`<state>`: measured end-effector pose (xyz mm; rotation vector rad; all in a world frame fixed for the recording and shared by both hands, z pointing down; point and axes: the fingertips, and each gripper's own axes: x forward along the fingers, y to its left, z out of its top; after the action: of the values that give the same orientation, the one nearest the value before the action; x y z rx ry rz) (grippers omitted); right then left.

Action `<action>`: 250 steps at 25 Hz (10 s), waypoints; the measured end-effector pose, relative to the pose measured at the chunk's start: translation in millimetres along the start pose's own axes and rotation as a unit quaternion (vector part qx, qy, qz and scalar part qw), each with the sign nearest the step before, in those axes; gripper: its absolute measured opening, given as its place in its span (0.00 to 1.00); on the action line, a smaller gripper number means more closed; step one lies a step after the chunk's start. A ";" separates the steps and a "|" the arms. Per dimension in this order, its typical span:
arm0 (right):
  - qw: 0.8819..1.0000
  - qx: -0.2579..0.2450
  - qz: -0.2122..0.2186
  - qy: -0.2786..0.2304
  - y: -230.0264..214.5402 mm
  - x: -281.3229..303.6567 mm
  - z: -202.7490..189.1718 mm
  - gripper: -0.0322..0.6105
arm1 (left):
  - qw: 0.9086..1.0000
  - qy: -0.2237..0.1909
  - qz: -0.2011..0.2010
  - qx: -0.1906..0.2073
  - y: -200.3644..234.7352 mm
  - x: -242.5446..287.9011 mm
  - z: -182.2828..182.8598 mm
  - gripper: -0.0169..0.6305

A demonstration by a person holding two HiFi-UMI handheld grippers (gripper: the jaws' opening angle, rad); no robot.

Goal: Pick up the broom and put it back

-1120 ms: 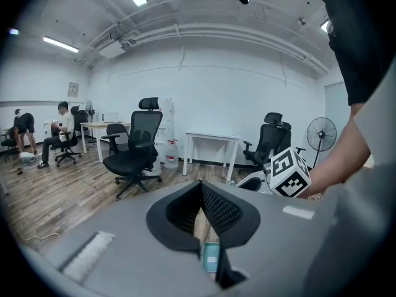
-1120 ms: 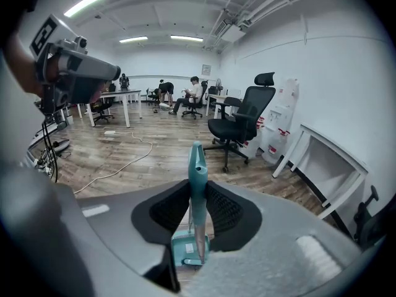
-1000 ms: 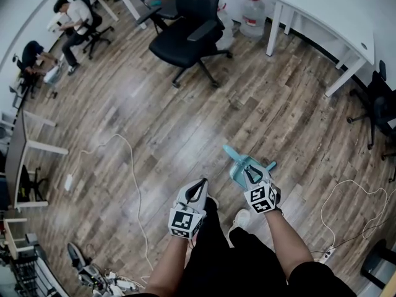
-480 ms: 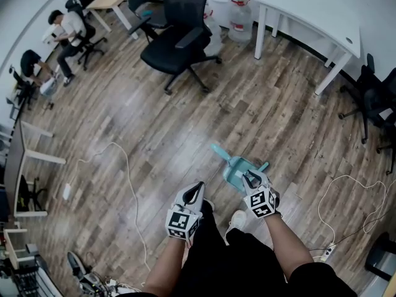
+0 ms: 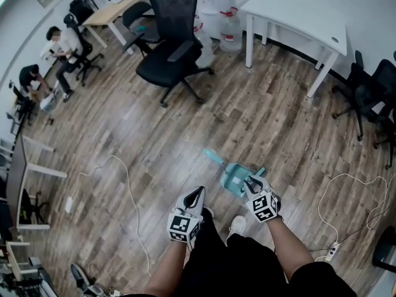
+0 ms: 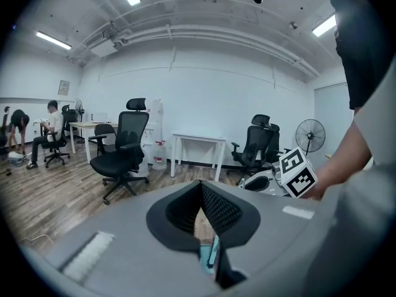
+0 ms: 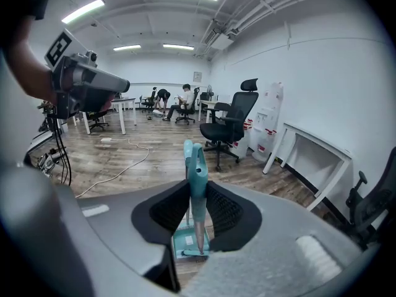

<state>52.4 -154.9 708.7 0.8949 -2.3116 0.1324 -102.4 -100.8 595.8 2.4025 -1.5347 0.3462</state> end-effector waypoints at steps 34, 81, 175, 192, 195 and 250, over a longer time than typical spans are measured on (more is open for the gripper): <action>0.974 0.047 -0.090 -0.204 -52.0 -169.0 146.9 0.19 | 0.997 -0.045 -0.046 0.048 -55.9 8.4 52.1 0.05; 0.943 -0.004 -0.153 -0.297 -94.8 -243.9 254.4 0.20 | 0.990 -0.125 -0.056 0.029 -37.2 22.8 119.2 0.05; 0.994 -0.074 0.055 0.060 25.5 54.5 10.2 0.19 | 1.000 0.016 0.001 -0.020 12.5 -24.7 -15.8 0.05; 0.993 -0.074 0.062 0.062 16.0 105.2 33.8 0.19 | 0.999 0.035 0.030 -0.012 44.7 -25.7 -21.9 0.05; 0.993 -0.072 0.071 0.059 18.7 107.1 33.7 0.20 | 0.999 0.035 0.030 -0.010 45.1 -22.9 -21.5 0.05; 0.955 -0.046 -0.034 -0.292 23.8 -161.8 224.1 0.05 | 0.989 -0.127 0.007 0.079 -22.3 -52.4 108.8 0.05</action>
<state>7.5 -114.2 438.0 1.0702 -2.7884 -0.3113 -97.6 -85.5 474.1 2.6461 -1.6870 0.1746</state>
